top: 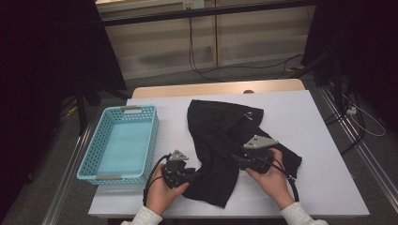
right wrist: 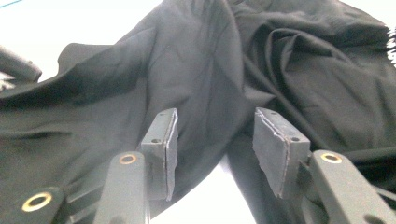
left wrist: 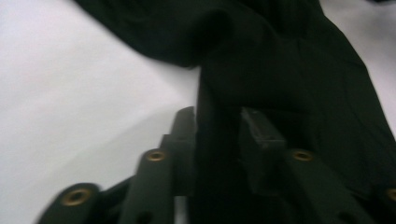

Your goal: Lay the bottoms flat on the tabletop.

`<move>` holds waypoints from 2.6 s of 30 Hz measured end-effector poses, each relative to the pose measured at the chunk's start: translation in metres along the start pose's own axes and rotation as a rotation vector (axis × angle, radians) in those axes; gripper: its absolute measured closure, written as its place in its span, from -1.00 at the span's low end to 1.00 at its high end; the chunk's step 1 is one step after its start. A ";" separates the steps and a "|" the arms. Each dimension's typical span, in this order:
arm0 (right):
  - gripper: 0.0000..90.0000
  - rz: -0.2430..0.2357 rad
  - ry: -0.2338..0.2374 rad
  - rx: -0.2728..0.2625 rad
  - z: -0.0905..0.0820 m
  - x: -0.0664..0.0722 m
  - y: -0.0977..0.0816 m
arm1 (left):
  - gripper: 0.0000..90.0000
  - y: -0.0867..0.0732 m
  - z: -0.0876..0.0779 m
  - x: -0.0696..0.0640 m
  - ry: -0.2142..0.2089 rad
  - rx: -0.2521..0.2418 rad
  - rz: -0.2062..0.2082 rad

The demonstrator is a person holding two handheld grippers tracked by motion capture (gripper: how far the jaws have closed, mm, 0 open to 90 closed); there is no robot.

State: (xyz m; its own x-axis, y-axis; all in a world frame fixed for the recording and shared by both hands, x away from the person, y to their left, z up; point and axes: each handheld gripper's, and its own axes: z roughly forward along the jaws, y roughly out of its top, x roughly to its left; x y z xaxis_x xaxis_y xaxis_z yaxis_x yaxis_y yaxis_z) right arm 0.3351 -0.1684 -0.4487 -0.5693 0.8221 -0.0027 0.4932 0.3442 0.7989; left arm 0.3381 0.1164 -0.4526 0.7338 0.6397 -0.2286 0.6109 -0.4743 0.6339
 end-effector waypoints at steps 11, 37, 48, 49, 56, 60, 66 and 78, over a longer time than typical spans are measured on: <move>0.12 0.000 -0.004 0.013 0.007 -0.003 0.003 | 1.00 0.001 0.002 0.000 0.011 0.000 -0.025; 0.96 -0.048 0.015 0.065 0.023 -0.010 0.007 | 1.00 -0.019 -0.057 0.015 0.082 -0.061 -0.119; 0.90 -0.029 0.040 0.083 0.022 -0.011 0.002 | 1.00 -0.023 -0.071 0.022 0.092 -0.060 -0.165; 0.90 -0.028 0.038 0.087 0.022 -0.011 0.001 | 1.00 -0.023 -0.072 0.023 0.099 -0.058 -0.169; 1.00 -0.007 0.044 0.100 0.022 -0.014 -0.001 | 1.00 -0.027 -0.071 0.025 0.089 -0.039 -0.197; 0.93 -0.016 0.049 0.082 0.021 -0.010 0.001 | 0.97 -0.025 -0.073 0.024 0.093 -0.060 -0.196; 0.71 -0.002 0.048 0.068 0.020 -0.010 0.004 | 0.34 -0.009 -0.062 0.032 0.097 -0.152 -0.189; 0.48 -0.018 0.059 0.047 0.017 -0.007 0.004 | 0.15 0.008 -0.005 0.047 0.179 -0.076 -0.095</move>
State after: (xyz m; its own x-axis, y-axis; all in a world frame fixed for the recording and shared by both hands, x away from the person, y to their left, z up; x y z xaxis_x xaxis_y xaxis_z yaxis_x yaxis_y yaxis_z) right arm 0.3524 -0.1647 -0.4554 -0.6157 0.7877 0.0198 0.5120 0.3809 0.7700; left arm 0.3765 0.1456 -0.4548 0.6049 0.7802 -0.1593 0.6460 -0.3639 0.6711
